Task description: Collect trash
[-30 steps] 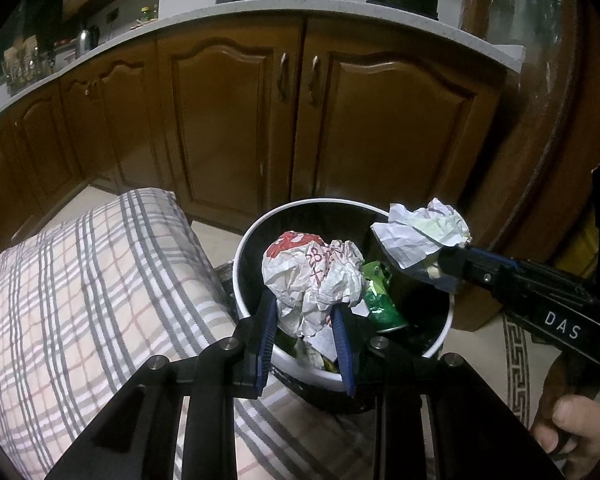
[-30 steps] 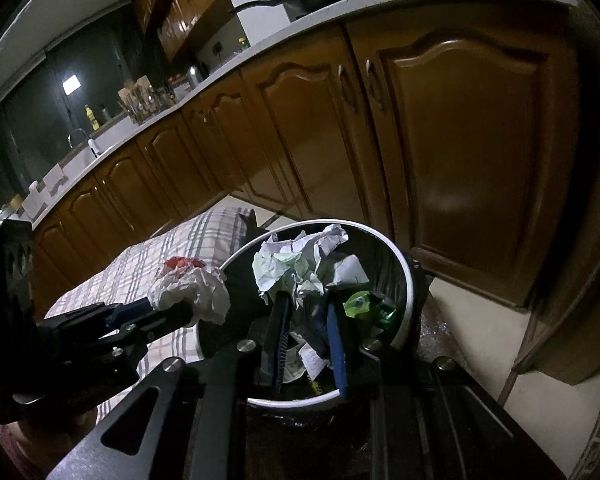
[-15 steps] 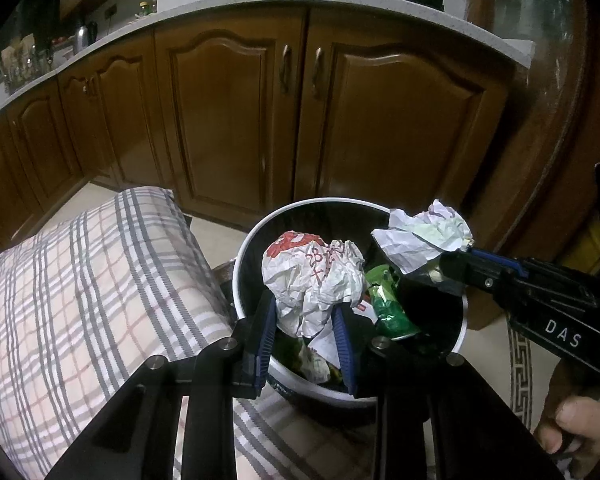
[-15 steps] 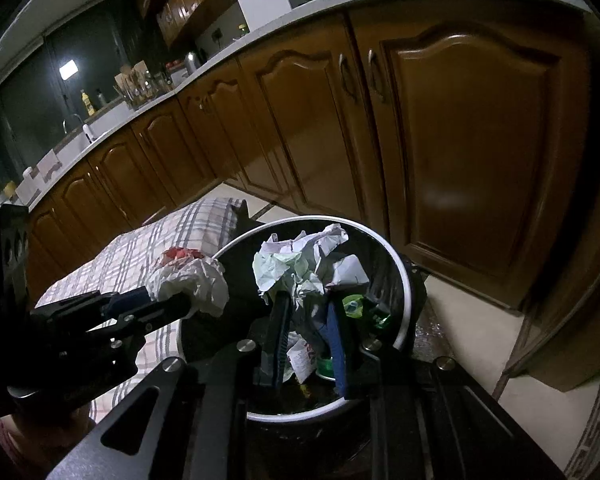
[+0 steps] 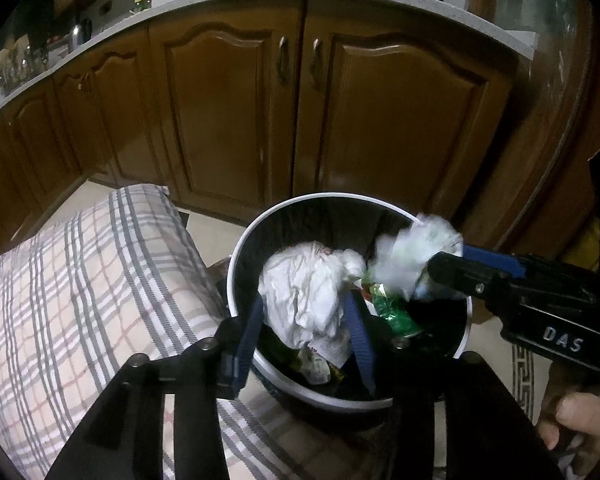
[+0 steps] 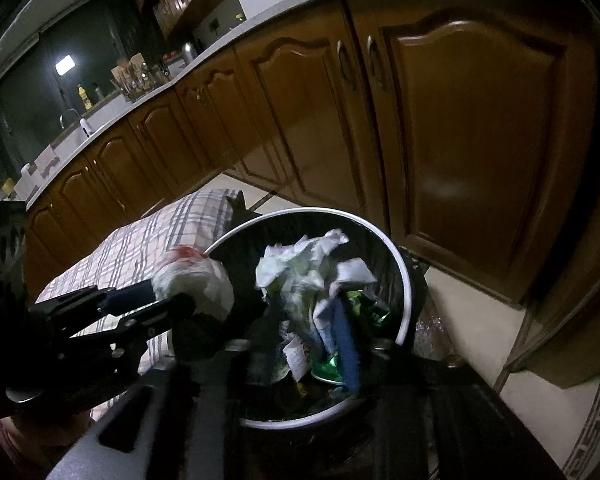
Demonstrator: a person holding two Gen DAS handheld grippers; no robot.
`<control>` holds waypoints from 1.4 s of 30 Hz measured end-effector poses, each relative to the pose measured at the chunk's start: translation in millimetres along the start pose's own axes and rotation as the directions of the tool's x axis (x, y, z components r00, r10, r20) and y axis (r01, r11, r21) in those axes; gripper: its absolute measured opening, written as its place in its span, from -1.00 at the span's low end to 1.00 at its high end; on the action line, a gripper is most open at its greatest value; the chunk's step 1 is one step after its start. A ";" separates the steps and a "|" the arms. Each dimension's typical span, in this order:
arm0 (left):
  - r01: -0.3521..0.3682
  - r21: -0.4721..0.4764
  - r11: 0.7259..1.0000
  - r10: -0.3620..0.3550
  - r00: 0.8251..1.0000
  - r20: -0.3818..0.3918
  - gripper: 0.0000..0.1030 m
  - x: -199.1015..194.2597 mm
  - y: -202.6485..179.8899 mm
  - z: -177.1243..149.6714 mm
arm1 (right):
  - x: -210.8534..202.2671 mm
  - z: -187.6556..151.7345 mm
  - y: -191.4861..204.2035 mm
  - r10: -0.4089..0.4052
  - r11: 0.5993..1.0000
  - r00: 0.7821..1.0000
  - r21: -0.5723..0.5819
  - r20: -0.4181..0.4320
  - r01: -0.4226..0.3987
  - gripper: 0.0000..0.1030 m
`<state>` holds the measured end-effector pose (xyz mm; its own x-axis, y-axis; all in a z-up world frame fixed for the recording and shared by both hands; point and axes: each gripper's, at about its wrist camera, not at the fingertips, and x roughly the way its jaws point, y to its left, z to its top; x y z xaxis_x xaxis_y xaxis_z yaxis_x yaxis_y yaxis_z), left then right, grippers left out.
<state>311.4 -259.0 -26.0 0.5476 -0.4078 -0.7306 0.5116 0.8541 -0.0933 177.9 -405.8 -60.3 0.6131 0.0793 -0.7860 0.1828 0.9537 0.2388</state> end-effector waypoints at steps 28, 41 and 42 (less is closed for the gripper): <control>-0.012 -0.248 0.969 0.050 0.988 0.145 0.54 -128.7 69.8 -124.6 | -72.4 -63.8 57.2 0.104 0.987 0.978 0.101 0.181 -0.124 0.97; -0.071 -0.271 0.960 0.146 0.952 0.269 0.83 -207.6 71.4 -169.5 | -91.4 -95.3 105.6 0.023 0.999 0.972 0.035 0.235 -0.032 0.99; -0.074 -0.272 0.959 0.154 0.947 0.284 0.84 -216.4 70.7 -172.6 | -96.0 -96.3 109.3 0.018 0.999 0.969 0.030 0.246 -0.027 0.99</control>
<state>114.7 -54.6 8.8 0.7849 -0.3462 -0.5140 0.2701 0.9376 -0.2191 65.0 -281.2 -13.6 0.7867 0.0230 -0.6170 0.1893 0.9422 0.2766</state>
